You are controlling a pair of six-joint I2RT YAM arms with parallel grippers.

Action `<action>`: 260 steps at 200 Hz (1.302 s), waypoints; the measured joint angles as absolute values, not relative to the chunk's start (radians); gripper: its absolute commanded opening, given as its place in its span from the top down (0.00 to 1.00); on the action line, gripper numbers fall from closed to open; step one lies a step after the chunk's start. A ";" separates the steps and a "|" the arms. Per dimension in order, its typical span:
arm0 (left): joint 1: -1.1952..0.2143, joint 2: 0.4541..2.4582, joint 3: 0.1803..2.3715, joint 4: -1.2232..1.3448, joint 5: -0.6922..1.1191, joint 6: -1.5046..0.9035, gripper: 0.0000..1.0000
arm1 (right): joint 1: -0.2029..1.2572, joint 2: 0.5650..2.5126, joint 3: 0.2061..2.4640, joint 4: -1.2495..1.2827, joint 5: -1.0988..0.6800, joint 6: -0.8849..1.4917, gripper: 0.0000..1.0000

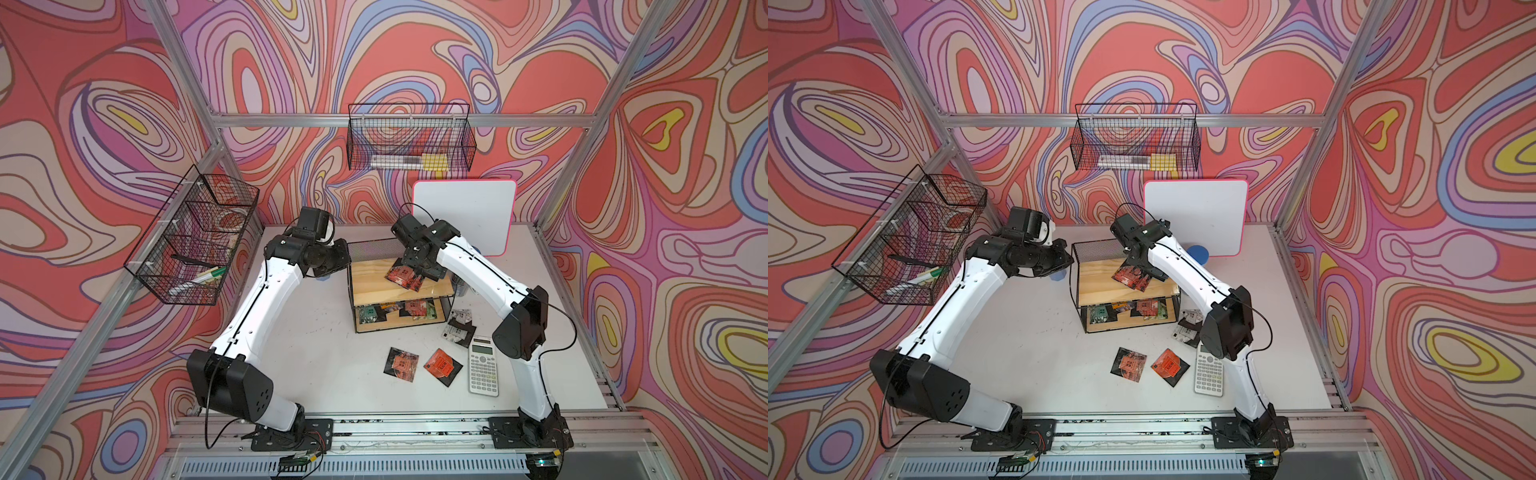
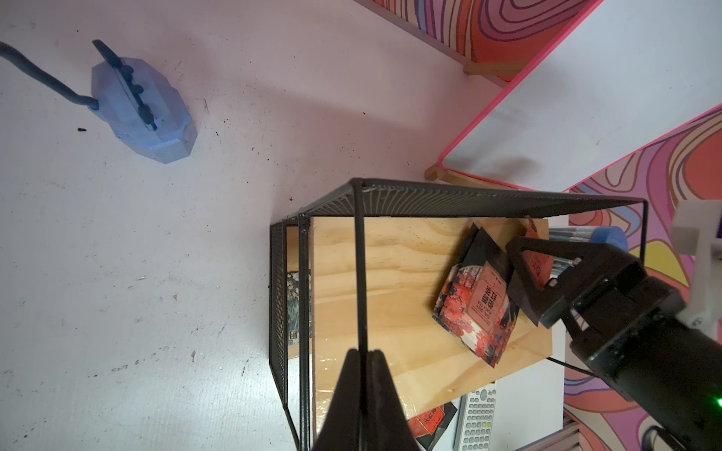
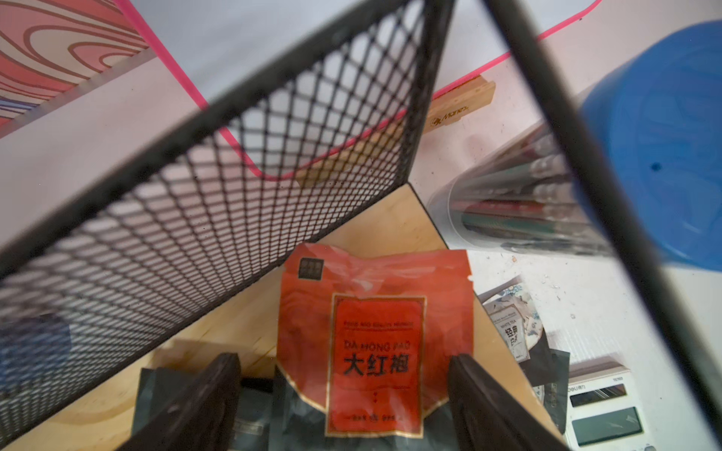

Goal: Remove the tea bags from the shelf
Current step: Pick up the tea bag from the shelf.

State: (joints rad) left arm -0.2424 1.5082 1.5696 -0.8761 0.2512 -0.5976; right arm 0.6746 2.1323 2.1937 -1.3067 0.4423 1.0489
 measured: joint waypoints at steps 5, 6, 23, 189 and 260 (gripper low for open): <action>-0.242 1.508 1.570 -0.876 0.251 -0.598 0.99 | 0.675 2.132 2.188 -1.304 0.441 1.050 0.17; -0.242 1.508 1.570 -0.876 0.251 -0.598 0.99 | 0.675 2.132 2.187 -1.303 0.441 1.050 0.17; -0.242 1.508 1.570 -0.875 0.251 -0.597 0.99 | 0.675 2.132 2.173 -1.296 0.447 1.053 0.24; -0.242 1.509 1.570 -0.875 0.251 -0.594 0.99 | 0.669 2.115 2.127 -1.240 0.462 1.095 0.81; -0.242 1.511 1.570 -0.874 0.251 -0.594 0.99 | 0.669 2.107 2.116 -1.226 0.462 1.114 1.00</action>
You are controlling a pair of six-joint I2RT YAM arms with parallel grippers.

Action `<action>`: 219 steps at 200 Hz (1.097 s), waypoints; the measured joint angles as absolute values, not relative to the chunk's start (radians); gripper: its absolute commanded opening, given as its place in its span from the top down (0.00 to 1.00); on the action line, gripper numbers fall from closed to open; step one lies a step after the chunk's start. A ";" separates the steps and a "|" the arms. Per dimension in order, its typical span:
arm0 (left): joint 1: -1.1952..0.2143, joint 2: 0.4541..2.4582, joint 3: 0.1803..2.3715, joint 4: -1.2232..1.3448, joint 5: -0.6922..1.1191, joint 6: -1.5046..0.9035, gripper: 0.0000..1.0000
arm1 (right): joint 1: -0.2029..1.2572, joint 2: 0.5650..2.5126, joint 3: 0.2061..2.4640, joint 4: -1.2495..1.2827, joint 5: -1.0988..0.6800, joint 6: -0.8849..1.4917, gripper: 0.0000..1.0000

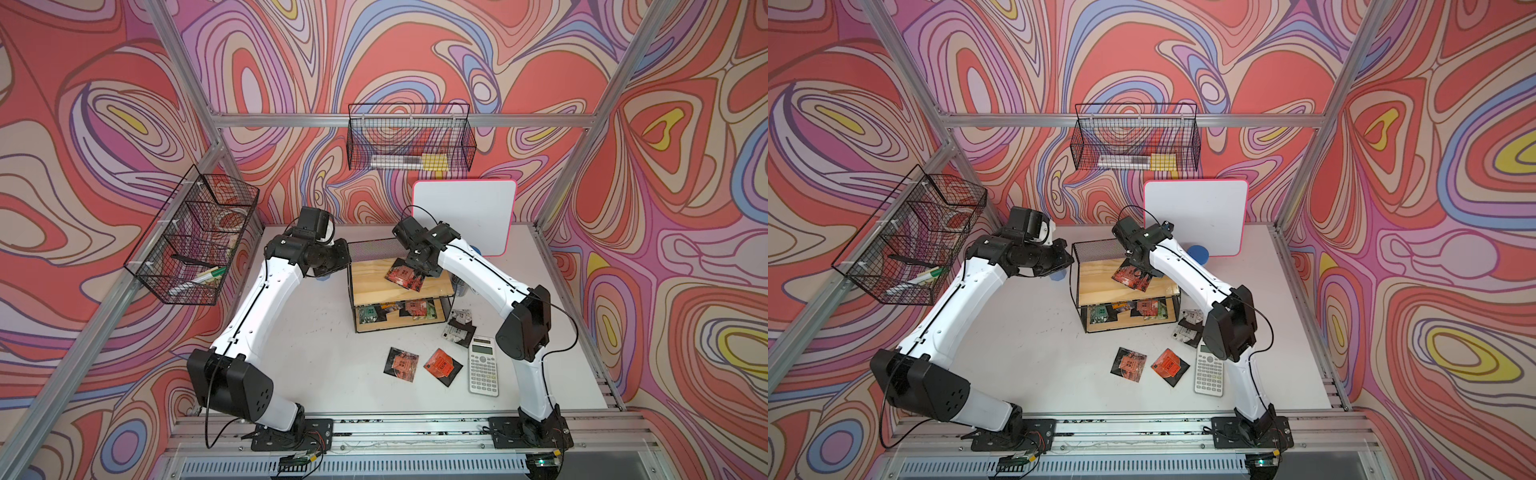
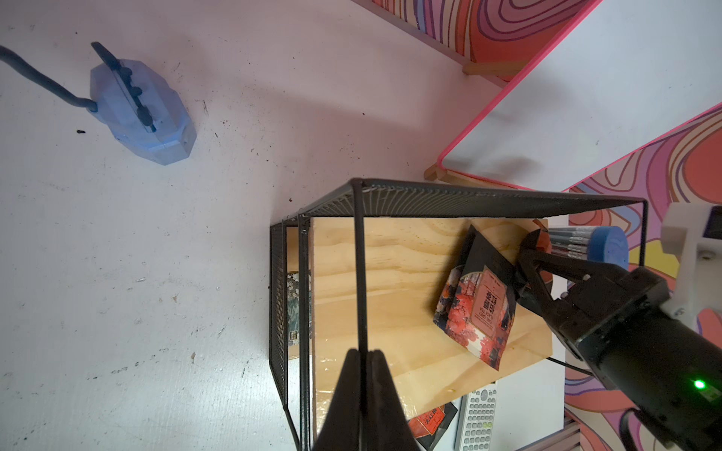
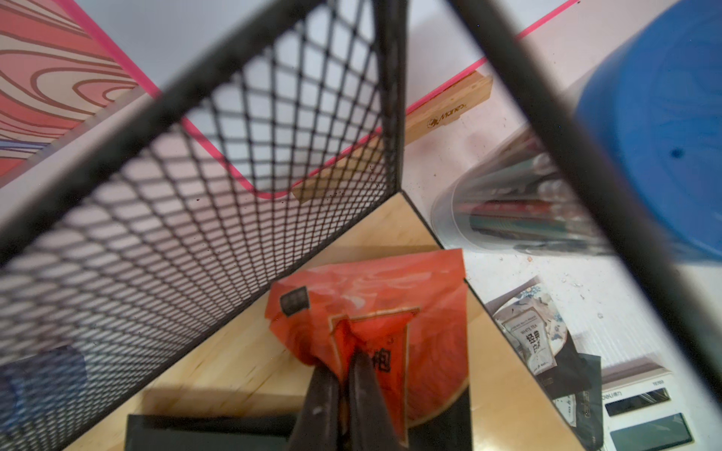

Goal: Remove the tea bags from the shelf
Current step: Pick up the tea bag from the shelf.

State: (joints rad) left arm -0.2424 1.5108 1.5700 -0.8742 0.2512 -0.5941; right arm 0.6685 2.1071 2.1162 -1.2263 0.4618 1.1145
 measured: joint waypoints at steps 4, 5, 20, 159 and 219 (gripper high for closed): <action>-0.242 1.511 1.570 -0.874 0.251 -0.594 0.99 | 0.669 2.107 2.117 -1.226 0.462 1.115 1.00; -0.242 1.511 1.570 -0.874 0.251 -0.594 0.99 | 0.669 2.107 2.116 -1.226 0.462 1.115 1.00; -0.242 1.511 1.571 -0.874 0.251 -0.594 0.99 | 0.669 2.106 2.117 -1.226 0.461 1.116 1.00; -0.242 1.512 1.571 -0.875 0.251 -0.594 1.00 | 0.709 1.963 2.180 -1.213 0.416 1.028 1.00; -0.242 1.512 1.571 -0.875 0.251 -0.593 1.00 | 0.759 1.687 2.020 -1.044 0.400 0.870 1.00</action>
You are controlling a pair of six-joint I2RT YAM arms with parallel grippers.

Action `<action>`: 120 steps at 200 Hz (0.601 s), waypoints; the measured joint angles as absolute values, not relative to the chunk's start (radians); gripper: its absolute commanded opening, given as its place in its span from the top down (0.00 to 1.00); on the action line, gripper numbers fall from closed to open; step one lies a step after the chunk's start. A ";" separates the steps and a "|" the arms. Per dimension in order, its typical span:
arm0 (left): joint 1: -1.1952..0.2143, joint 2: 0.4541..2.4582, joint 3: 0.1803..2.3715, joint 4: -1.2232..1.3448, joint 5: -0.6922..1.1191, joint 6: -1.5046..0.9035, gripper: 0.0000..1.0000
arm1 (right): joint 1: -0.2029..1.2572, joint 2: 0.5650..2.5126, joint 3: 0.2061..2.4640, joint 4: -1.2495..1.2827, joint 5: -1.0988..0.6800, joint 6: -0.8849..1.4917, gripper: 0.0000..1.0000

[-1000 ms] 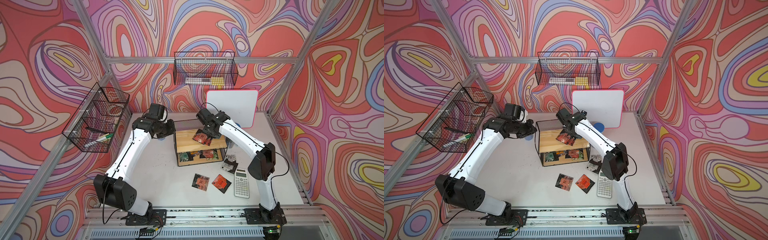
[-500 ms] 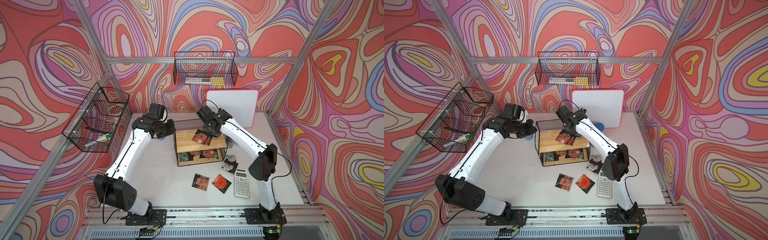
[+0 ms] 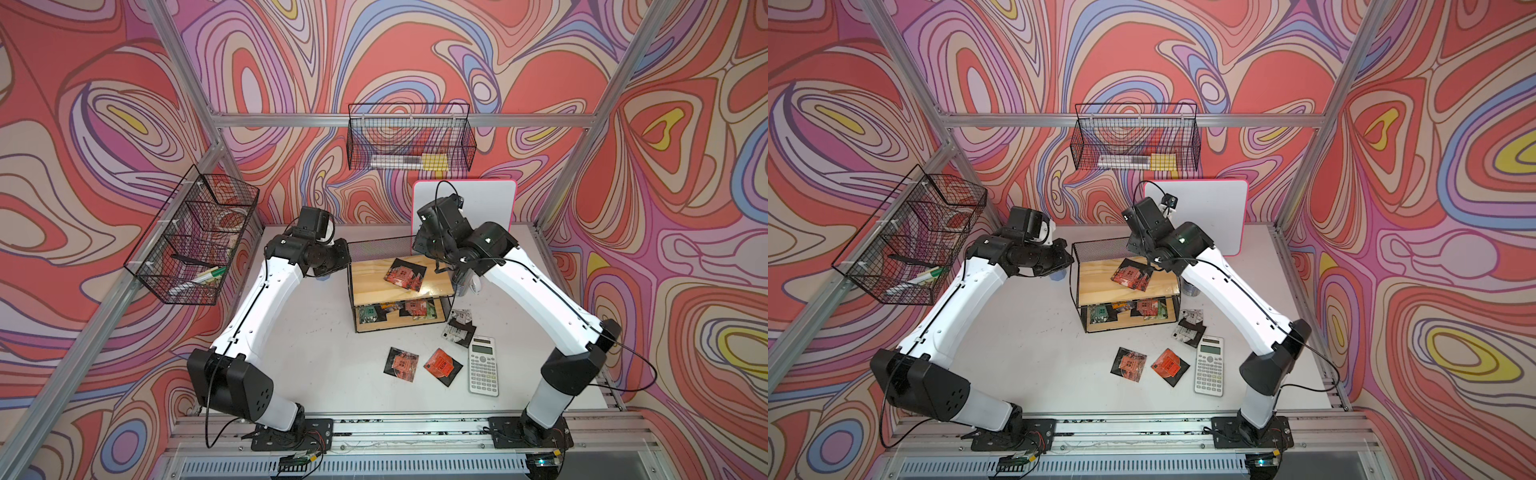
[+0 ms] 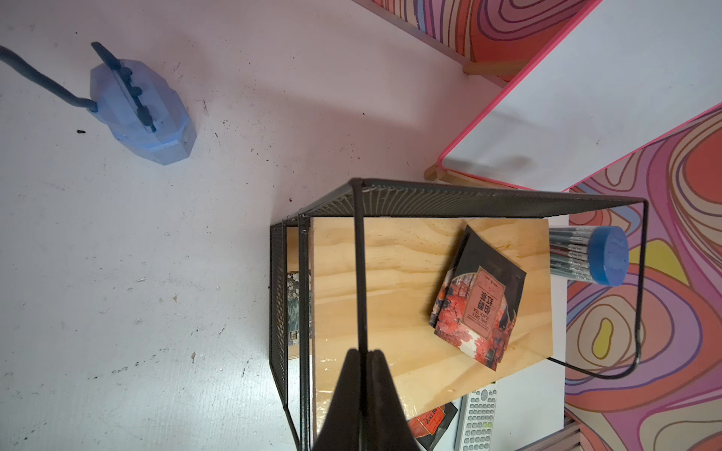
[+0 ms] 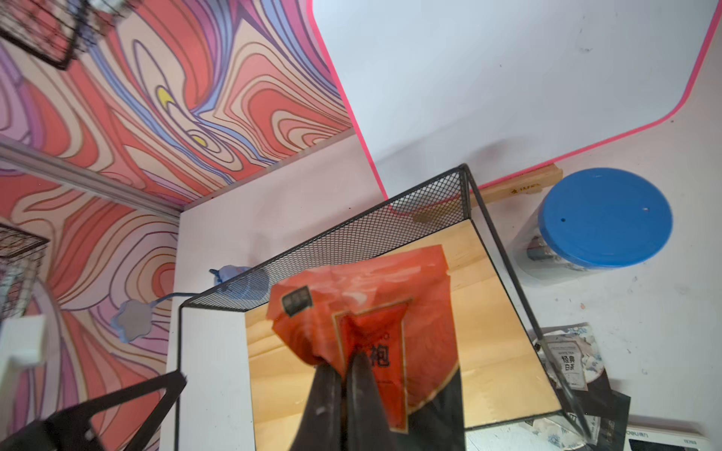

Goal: Remove the tea bags from the shelf
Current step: Pick up the tea bag from the shelf, then place the tea bag at the center of the board.

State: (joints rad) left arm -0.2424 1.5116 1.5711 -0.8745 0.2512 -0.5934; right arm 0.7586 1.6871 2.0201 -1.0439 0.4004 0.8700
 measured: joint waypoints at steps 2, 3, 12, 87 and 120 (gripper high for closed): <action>-0.242 1.512 1.571 -0.875 0.252 -0.593 1.00 | 0.759 1.679 2.014 -1.040 0.400 0.866 1.00; -0.242 1.512 1.571 -0.875 0.251 -0.594 1.00 | 0.759 1.670 2.008 -1.036 0.401 0.861 1.00; -0.242 1.512 1.571 -0.875 0.251 -0.593 1.00 | 0.760 1.625 1.973 -1.013 0.403 0.835 1.00; -0.242 1.512 1.571 -0.875 0.251 -0.591 1.00 | 0.725 1.407 1.771 -0.956 0.456 0.759 1.00; -0.242 1.512 1.571 -0.875 0.251 -0.591 1.00 | 0.614 1.316 1.593 -0.947 0.419 0.813 1.00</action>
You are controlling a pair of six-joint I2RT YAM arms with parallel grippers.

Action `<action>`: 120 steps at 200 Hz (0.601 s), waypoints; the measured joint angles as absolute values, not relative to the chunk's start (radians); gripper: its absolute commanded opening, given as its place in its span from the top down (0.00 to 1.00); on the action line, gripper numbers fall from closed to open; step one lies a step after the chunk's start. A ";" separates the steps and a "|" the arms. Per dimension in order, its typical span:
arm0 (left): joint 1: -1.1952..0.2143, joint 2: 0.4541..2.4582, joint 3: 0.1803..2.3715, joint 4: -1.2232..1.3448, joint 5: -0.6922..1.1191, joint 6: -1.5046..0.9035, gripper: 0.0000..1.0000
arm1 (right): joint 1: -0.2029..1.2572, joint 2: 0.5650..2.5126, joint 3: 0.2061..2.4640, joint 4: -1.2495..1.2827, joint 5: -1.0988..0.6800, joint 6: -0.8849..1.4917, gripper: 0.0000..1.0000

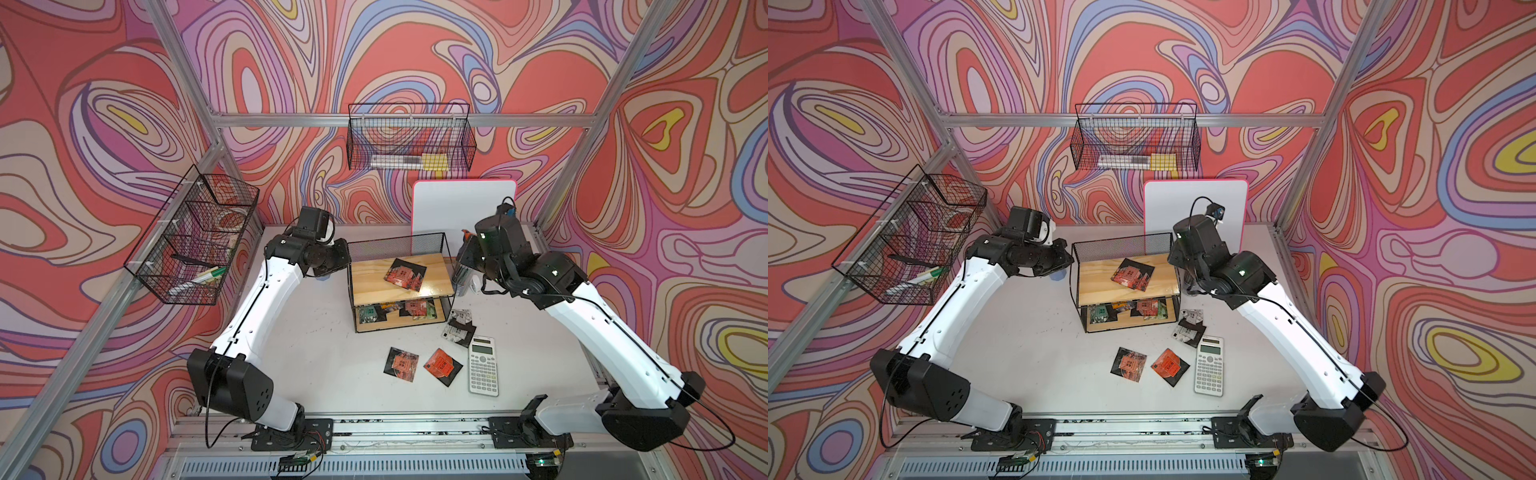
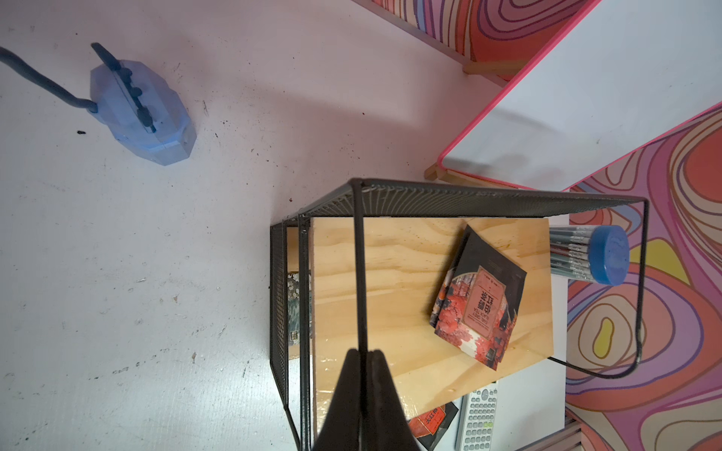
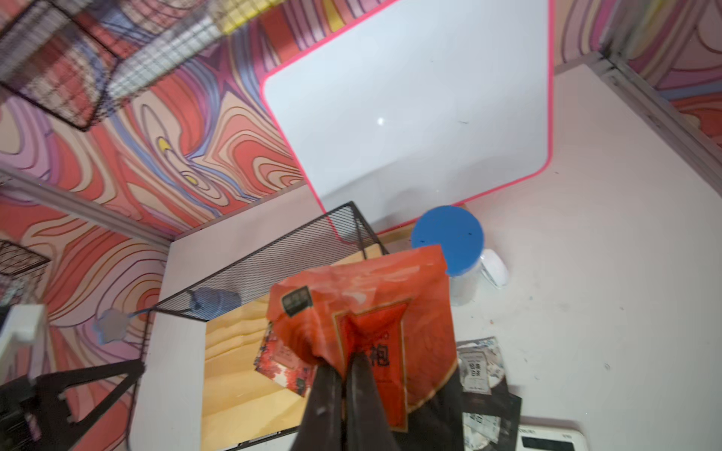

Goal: Remove the tea bags from the shelf
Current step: Place the tea bag at the center of the board.

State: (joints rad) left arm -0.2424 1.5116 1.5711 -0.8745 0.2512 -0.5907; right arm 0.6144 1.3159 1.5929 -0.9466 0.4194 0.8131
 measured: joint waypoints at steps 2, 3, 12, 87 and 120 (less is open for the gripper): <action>-0.242 1.512 1.571 -0.875 0.251 -0.591 1.00 | 0.609 1.311 1.583 -0.947 0.417 0.817 1.00; -0.242 1.512 1.571 -0.875 0.251 -0.591 1.00 | 0.603 1.306 1.573 -0.946 0.414 0.820 1.00; -0.242 1.512 1.571 -0.875 0.251 -0.591 1.00 | 0.570 1.275 1.516 -0.943 0.397 0.837 1.00; -0.242 1.512 1.571 -0.875 0.251 -0.591 1.00 | 0.483 1.121 1.113 -0.892 0.227 0.977 1.00; -0.242 1.512 1.571 -0.875 0.251 -0.591 1.00 | 0.469 1.113 1.013 -0.853 0.179 1.028 1.00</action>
State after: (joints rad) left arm -0.2424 1.5116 1.5711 -0.8749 0.2512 -0.5907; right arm 0.4694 1.1126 1.0126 -0.8532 0.1791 1.0283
